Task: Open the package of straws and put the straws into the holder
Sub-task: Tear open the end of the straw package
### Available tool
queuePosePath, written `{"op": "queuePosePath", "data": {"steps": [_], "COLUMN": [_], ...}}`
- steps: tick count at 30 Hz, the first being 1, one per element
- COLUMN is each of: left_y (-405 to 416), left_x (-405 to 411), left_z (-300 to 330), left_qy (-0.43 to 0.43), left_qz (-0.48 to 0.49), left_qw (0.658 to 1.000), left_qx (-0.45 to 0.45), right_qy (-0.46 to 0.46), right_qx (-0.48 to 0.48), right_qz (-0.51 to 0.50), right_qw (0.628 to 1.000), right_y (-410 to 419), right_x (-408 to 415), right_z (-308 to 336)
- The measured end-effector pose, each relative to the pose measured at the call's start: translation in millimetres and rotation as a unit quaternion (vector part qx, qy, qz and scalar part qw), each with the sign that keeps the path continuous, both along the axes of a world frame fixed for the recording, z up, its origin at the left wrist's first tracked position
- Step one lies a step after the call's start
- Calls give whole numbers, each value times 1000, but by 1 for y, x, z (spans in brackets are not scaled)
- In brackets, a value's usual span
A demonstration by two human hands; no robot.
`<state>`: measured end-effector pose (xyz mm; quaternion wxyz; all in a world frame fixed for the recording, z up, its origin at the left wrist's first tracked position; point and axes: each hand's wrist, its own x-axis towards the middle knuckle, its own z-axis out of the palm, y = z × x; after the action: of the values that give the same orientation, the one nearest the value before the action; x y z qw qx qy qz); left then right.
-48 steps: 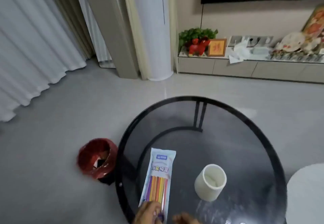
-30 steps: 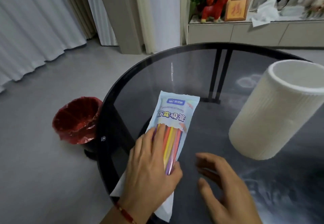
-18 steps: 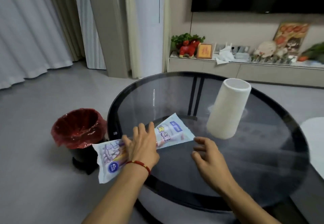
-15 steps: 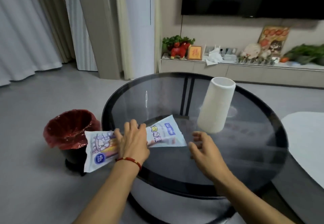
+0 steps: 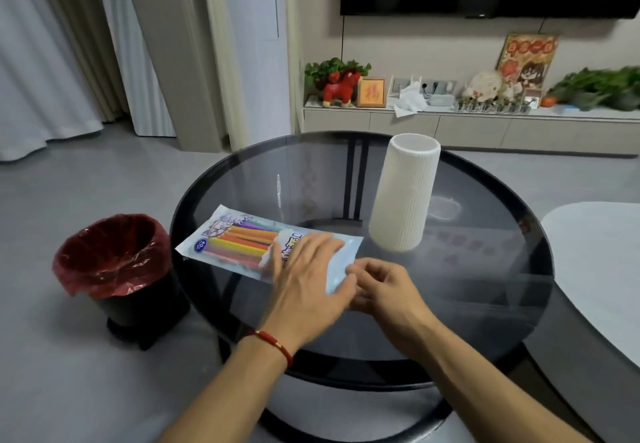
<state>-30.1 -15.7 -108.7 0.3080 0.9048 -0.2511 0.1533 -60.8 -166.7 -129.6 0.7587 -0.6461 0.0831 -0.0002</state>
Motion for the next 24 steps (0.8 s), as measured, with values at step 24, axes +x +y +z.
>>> {"op": "queuePosePath", "data": {"steps": [24], "left_y": [-6], "left_x": [-10], "left_z": [10], "left_qy": [-3], "left_qz": [19], "left_qw": [992], "left_qx": [-126], "right_qy": [19], "right_qx": [227], "right_qz": [24], "right_qw": [973], "right_y": [8], "right_x": [-6], "right_z": [-2]}}
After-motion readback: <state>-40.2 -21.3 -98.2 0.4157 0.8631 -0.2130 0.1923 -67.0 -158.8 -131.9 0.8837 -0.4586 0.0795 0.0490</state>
